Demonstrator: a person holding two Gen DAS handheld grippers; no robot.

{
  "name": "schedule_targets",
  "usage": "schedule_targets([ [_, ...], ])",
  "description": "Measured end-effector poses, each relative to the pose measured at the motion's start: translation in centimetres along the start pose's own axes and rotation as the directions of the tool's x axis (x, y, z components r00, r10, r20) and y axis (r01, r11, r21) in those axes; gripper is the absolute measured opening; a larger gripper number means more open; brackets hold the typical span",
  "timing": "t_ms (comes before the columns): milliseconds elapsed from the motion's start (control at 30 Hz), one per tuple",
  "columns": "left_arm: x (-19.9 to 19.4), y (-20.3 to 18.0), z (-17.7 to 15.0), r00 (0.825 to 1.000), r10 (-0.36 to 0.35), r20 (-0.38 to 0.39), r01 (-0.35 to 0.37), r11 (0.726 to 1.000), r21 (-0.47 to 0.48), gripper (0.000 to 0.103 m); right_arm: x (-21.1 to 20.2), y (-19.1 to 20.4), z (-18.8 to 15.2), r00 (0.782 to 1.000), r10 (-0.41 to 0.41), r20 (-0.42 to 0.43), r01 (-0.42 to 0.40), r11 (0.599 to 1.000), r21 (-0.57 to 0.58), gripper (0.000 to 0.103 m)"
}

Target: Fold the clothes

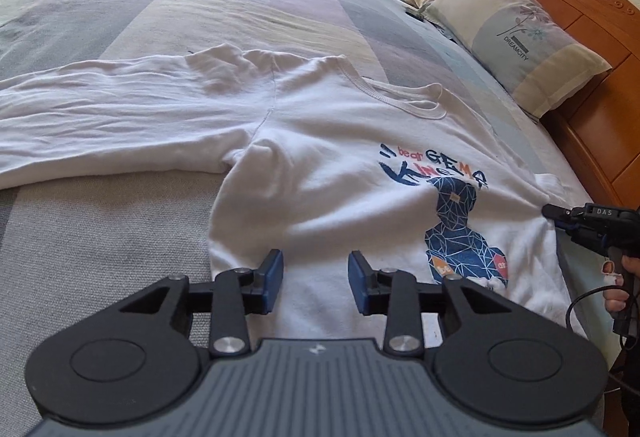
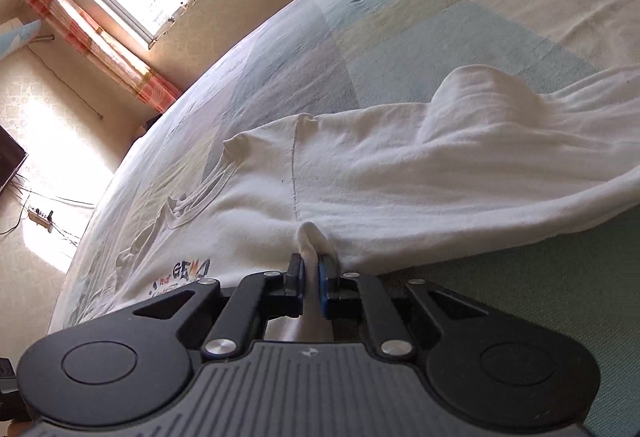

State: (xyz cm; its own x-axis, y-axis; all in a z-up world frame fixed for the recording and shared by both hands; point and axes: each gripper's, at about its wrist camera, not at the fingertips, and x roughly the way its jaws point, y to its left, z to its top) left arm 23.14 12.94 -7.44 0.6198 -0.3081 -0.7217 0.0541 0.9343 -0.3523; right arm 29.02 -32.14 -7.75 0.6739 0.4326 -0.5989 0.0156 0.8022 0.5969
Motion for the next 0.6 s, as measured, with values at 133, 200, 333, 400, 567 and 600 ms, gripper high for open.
schedule_targets([
  [133,-1.9,-3.3,-1.0,1.0,-0.007,-0.001,0.007,0.981,0.193,0.042,-2.1,3.1,-1.0,0.997,-0.071,-0.031,0.066,0.988,-0.137,0.026],
  [200,-2.2,-5.6,-2.4,1.0,0.014,-0.025,-0.004,0.941,0.339,0.044,-3.5,5.7,-3.1,0.997,-0.05,-0.056,0.034,0.964,-0.262,0.036],
  [333,-1.8,-7.5,-5.8,0.993,0.08,-0.085,-0.028,0.87,0.492,0.044,-4.5,10.4,-8.8,0.988,-0.063,-0.144,-0.016,0.871,-0.492,0.052],
  [400,-2.6,-6.6,-7.2,0.992,0.085,-0.097,-0.03,0.884,0.467,0.045,-4.2,11.2,-12.1,0.975,-0.143,-0.169,0.014,0.803,-0.596,0.053],
  [567,-5.8,-4.5,-9.2,0.983,0.131,-0.13,-0.059,0.891,0.451,0.06,-7.1,10.5,-17.3,0.969,-0.214,-0.126,0.061,0.696,-0.715,0.078],
  [600,-6.3,-4.3,-9.5,0.98,0.145,-0.135,-0.07,0.891,0.449,0.06,-7.9,10.0,-17.5,0.966,-0.221,-0.134,0.064,0.707,-0.704,0.079],
])
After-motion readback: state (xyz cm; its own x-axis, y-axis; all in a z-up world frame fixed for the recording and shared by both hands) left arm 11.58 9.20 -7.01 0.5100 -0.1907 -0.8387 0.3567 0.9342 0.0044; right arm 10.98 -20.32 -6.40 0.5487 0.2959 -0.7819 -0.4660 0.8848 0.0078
